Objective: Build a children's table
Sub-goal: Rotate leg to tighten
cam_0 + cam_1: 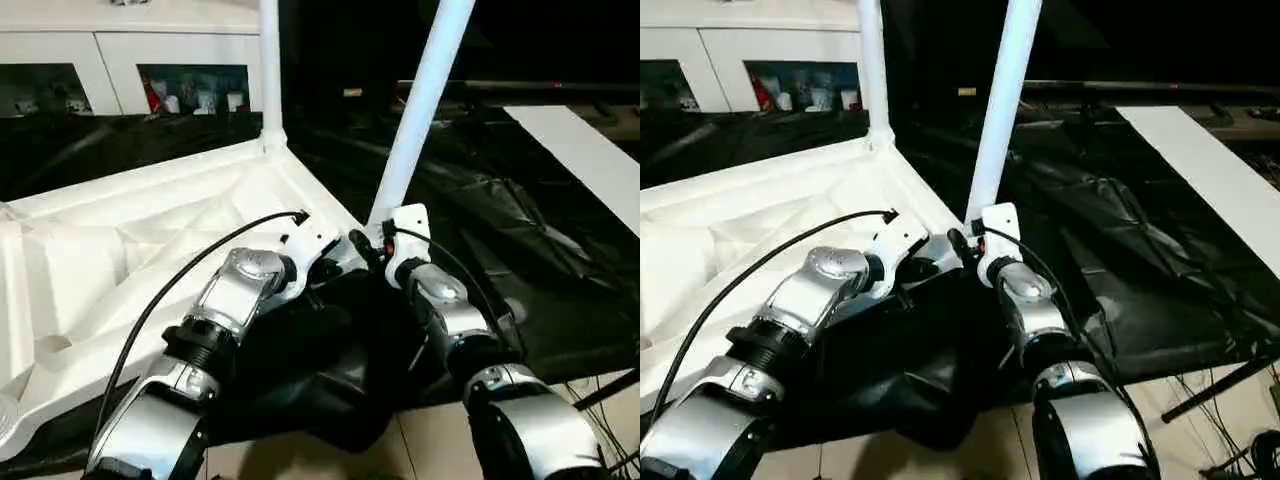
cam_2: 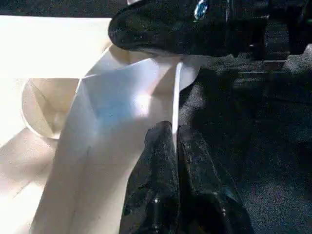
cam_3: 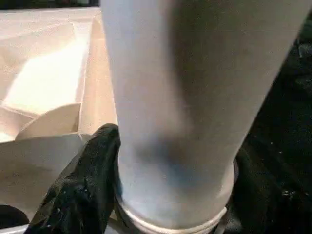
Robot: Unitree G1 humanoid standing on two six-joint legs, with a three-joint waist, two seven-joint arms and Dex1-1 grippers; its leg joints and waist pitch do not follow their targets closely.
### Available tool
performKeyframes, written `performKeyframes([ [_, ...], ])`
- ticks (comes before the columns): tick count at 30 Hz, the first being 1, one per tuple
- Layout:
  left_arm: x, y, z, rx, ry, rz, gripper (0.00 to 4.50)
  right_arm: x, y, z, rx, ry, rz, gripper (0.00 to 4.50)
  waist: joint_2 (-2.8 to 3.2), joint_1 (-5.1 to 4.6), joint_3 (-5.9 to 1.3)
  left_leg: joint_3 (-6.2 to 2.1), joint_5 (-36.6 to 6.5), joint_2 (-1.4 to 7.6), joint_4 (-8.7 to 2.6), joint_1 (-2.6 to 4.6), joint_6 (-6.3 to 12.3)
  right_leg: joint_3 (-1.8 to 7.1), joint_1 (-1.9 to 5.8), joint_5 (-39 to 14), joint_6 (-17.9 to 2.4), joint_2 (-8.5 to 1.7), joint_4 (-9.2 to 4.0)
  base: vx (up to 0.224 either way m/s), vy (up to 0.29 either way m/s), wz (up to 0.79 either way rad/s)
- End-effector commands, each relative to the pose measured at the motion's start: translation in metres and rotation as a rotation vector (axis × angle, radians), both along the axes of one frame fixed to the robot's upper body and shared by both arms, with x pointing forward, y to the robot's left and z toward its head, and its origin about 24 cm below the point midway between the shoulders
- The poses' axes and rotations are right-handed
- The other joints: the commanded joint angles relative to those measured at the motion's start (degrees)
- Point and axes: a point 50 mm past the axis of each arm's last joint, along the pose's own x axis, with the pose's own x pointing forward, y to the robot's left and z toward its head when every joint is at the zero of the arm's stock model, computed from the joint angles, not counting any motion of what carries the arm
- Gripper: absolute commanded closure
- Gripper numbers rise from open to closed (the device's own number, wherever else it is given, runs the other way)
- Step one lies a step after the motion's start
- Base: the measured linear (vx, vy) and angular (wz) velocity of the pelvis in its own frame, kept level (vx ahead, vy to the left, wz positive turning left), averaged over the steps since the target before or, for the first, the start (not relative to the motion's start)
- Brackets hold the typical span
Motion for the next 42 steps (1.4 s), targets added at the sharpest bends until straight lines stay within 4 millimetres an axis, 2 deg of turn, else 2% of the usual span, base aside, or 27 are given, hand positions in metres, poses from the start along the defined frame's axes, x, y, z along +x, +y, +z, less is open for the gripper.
performKeyframes([
  [1,0.004,0.028,-0.01,0.069,-0.032,0.119,4.5,-0.005,0.02,0.008,0.052,-0.094,0.155,1.04,-0.84,0.49,-3.4,0.24,-12.67,0.08,-3.64,-0.47,3.1,1.87,2.54,-16.36,-9.49,-3.58,-5.19,0.0,0.0,0.0],
  [2,0.004,0.029,-0.009,0.064,-0.03,0.112,4.5,-0.003,0.015,0.012,0.054,-0.113,0.156,0.97,-0.73,0.17,-3.46,-0.01,-12.31,0.12,-3.81,-0.91,2.82,1.76,2.9,-16.97,-9.19,-3.71,-5.02,0.0,0.0,0.0],
  [3,0.004,0.029,-0.009,0.064,-0.03,0.112,4.5,-0.003,0.015,0.012,0.054,-0.113,0.156,0.85,-0.68,-0.03,-3.5,-0.09,-11.87,0.1,-3.82,-1.01,2.67,1.69,2.98,-16.66,-9.22,-3.66,-4.94,0.0,0.0,0.0],
  [4,0.004,0.031,-0.008,0.068,-0.036,0.094,4.5,-0.002,0.01,0.015,0.062,-0.116,0.16,0.73,-0.66,-0.18,-3.8,-0.02,-9.69,0.16,-3.58,-1.0,2.98,1.69,3.02,-12.87,-10.18,-3.54,-4.56,0.0,0.0,0.0],
  [7,0.003,0.033,-0.008,0.066,-0.027,0.054,4.5,-0.001,0.0,0.016,0.045,-0.111,0.208,0.55,-0.81,-0.13,-3.73,0.23,-9.14,0.17,-3.39,-0.75,4.03,1.75,2.8,-10.93,-11.71,-3.45,-4.53,0.0,0.0,0.0],
  [8,0.001,0.035,-0.006,0.07,-0.031,-0.002,4.5,-0.003,-0.01,0.018,0.033,-0.121,0.257,0.47,-0.76,-0.01,-3.74,0.27,-8.63,0.24,-3.35,-0.69,4.48,1.74,2.81,-9.91,-12.39,-3.43,-4.39,0.0,0.0,0.0],
  [9,0.001,0.035,-0.006,0.071,-0.032,-0.006,4.5,-0.003,-0.011,0.018,0.033,-0.122,0.261,0.47,-0.63,0.04,-3.75,0.29,-8.37,0.26,-3.32,-0.74,4.73,1.77,2.86,-9.25,-12.69,-3.43,-4.31,0.0,0.0,0.0],
  [10,-0.002,0.039,-0.005,0.075,-0.025,-0.06,4.5,-0.005,-0.022,0.019,0.033,-0.122,0.317,0.47,-0.7,0.19,-3.82,0.35,-7.91,0.32,-3.24,-0.7,5.26,1.81,2.93,-7.68,-13.12,-3.41,-4.19,0.0,0.0,0.0],
  [12,-0.006,0.041,-0.004,0.066,-0.012,-0.122,4.5,-0.009,-0.031,0.02,0.022,-0.116,0.375,0.47,-0.7,0.4,-3.71,0.45,-7.71,0.42,-3.23,-0.54,5.86,1.83,2.84,-6.46,-13.88,-3.42,-4.08,0.0,0.0,0.0],
  [19,-0.023,0.05,-0.004,0.052,0.064,-0.347,4.5,-0.021,-0.053,0.019,-0.062,-0.088,0.565,0.47,-0.29,1.31,-3.54,0.48,-9.86,0.69,-3.49,-0.04,4.3,1.92,2.53,-8.9,-14.52,-3.47,-4.25,0.0,0.0,0.0],
  [23,-0.033,0.049,0.0,0.009,0.106,-0.478,4.5,-0.033,-0.051,0.018,-0.075,-0.059,0.724,0.47,-0.35,1.58,-3.53,0.44,-9.87,0.75,-3.58,-0.08,3.88,1.98,2.69,-8.2,-14.14,-3.46,-4.1,0.0,0.0,0.0],
  [25,-0.035,0.047,0.002,-0.007,0.111,-0.491,4.5,-0.036,-0.05,0.017,-0.081,-0.051,0.769,0.47,-0.29,1.7,-3.57,0.48,-9.58,0.75,-3.56,0.0,3.97,2.0,2.65,-7.61,-14.52,-3.52,-4.07,0.0,0.0,0.0],
  [28,-0.036,0.046,0.002,-0.009,0.114,-0.509,4.5,-0.041,-0.047,0.015,-0.102,-0.041,0.823,0.47,-0.26,2.05,-3.48,0.47,-10.76,0.79,-3.65,0.14,3.26,1.97,2.52,-9.82,-14.18,-3.56,-4.32,0.0,0.0,0.0],
  [33,-0.036,0.045,0.003,-0.013,0.114,-0.523,4.5,-0.039,-0.045,0.014,-0.123,-0.041,0.822,0.47,-0.33,2.34,-3.46,0.43,-10.85,0.78,-3.71,0.21,2.43,2.03,2.46,-10.97,-13.36,-3.58,-4.35,0.0,0.0,0.0],
  [34,-0.037,0.045,0.003,-0.013,0.114,-0.527,4.5,-0.039,-0.045,0.014,-0.123,-0.039,0.822,0.63,-0.34,2.38,-3.51,0.42,-10.5,0.75,-3.69,0.15,2.38,2.04,2.54,-10.48,-13.29,-3.58,-4.29,0.0,0.0,0.0],
  [36,-0.037,0.045,0.003,-0.014,0.113,-0.526,4.5,-0.038,-0.045,0.015,-0.115,-0.039,0.816,0.63,-0.47,2.38,-3.59,0.43,-9.55,0.7,-3.64,0.06,2.6,2.03,2.64,-9.04,-13.38,-3.51,-4.12,0.0,0.0,0.0],
  [37,-0.037,0.045,0.003,-0.014,0.114,-0.528,4.5,-0.038,-0.044,0.015,-0.109,-0.037,0.814,0.85,-0.42,2.41,-3.62,0.44,-9.29,0.7,-3.61,0.09,2.78,2.01,2.64,-8.58,-13.49,-3.51,-4.05,0.0,0.0,0.0],
  [42,-0.038,0.045,0.003,-0.014,0.119,-0.528,4.5,-0.038,-0.045,0.015,-0.102,-0.032,0.814,1.11,-0.42,2.41,-3.6,0.44,-9.47,0.69,-3.6,0.07,2.78,2.0,2.68,-9.17,-13.4,-3.56,-4.14,0.0,0.0,0.0],
])
